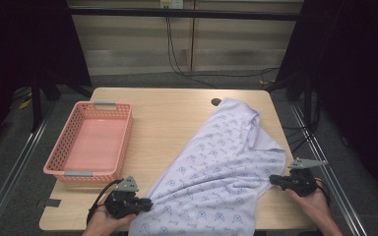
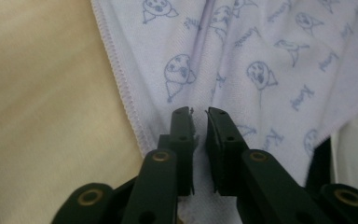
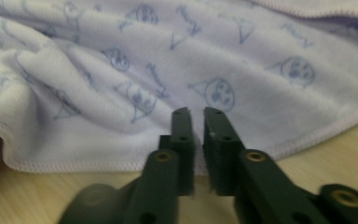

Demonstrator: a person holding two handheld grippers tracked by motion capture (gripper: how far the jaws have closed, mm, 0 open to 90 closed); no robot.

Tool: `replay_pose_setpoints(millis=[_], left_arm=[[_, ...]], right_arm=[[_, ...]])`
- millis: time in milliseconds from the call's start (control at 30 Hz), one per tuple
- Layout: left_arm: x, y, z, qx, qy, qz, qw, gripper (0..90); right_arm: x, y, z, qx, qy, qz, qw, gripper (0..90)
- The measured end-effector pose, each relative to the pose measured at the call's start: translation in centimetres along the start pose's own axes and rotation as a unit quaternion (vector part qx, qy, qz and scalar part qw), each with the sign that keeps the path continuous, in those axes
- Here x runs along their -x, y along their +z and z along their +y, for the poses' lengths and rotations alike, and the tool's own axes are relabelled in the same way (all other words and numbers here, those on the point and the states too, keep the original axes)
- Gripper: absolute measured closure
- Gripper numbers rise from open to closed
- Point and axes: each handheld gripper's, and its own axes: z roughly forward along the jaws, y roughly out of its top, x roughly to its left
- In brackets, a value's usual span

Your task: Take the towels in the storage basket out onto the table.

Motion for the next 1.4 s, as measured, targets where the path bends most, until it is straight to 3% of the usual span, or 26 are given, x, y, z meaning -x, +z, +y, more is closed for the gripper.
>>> replay_pose_setpoints(millis=[33,133,233,300,467,500,600,633,667,700,833,933,1000,1067,1133,1267,1400], left_arm=[[0.1,-0.2,-0.2,-0.003,0.001,-0.015,0.9999,82.4],[-0.3,-0.6,0.5,0.038,-0.006,-0.014,0.9992,81.8],[-0.9,-0.1,2.4,0.061,-0.004,-0.005,0.9981,77.8],[-1.3,1.2,4.4,0.061,0.011,-0.008,0.998,76.6],[-2.8,5.1,8.2,0.055,0.017,-0.001,0.9983,72.9],[-3.1,5.8,8.9,0.051,0.025,0.006,0.9983,72.4],[-3.7,6.9,9.4,0.047,0.015,0.014,0.9987,71.7],[-3.7,7.4,9.2,0.031,0.023,0.017,0.9991,71.9],[-3.7,7.4,9.0,0.032,0.034,0.022,0.9987,73.1],[-3.7,7.4,8.8,0.037,0.037,0.023,0.9984,75.0],[-3.5,6.2,8.0,0.014,0.06,0.038,0.9974,80.2],[-3.2,4.9,6.3,0.022,0.051,0.045,0.9974,81.7],[-3.1,4.1,5.1,0.03,0.027,0.04,0.9984,83.0],[-2.3,3.3,4.1,0.022,0.03,0.038,0.9986,84.5],[-1.4,2.8,3.2,0.021,0.025,0.021,0.9992,84.7],[0.9,2.3,2.0,0.007,0.051,0.019,0.9985,90.0],[2.7,1.8,1.2,-0.009,0.059,0.004,0.9982,90.0]], right_arm=[[-0.3,0.0,0.3,0.007,0.0,0.003,1.0,75.9],[-1.4,-0.2,1.1,0.031,-0.008,0.015,0.9994,66.0],[-2.7,-0.1,1.5,0.038,-0.02,0.043,0.9981,63.5],[-3.6,0.3,1.9,0.037,-0.024,0.071,0.9965,60.5],[-5.7,1.8,2.7,0.025,-0.045,0.115,0.992,50.9],[-6.0,2.0,2.7,0.018,-0.051,0.116,0.9918,49.9],[-6.4,2.9,2.5,-0.007,-0.069,0.111,0.9914,48.5],[-6.5,3.0,2.4,-0.013,-0.074,0.104,0.9917,48.6],[-6.6,3.2,2.3,-0.021,-0.077,0.103,0.9915,50.4],[-6.6,3.3,2.2,-0.022,-0.081,0.103,0.9911,54.4],[-6.7,3.3,1.9,-0.032,-0.088,0.107,0.9899,73.4],[-6.9,2.8,1.8,-0.03,-0.093,0.107,0.9895,83.5],[-6.9,2.2,1.7,-0.023,-0.095,0.106,0.9895,85.5],[-7.1,0.9,1.5,0.005,-0.09,0.101,0.9908,86.3],[-7.2,-0.1,1.2,0.013,-0.089,0.107,0.9902,86.4],[-7.9,-1.0,0.0,-0.004,-0.093,0.105,0.9901,86.3],[-8.7,-1.9,-0.4,0.0,-0.096,0.109,0.9894,86.0]])
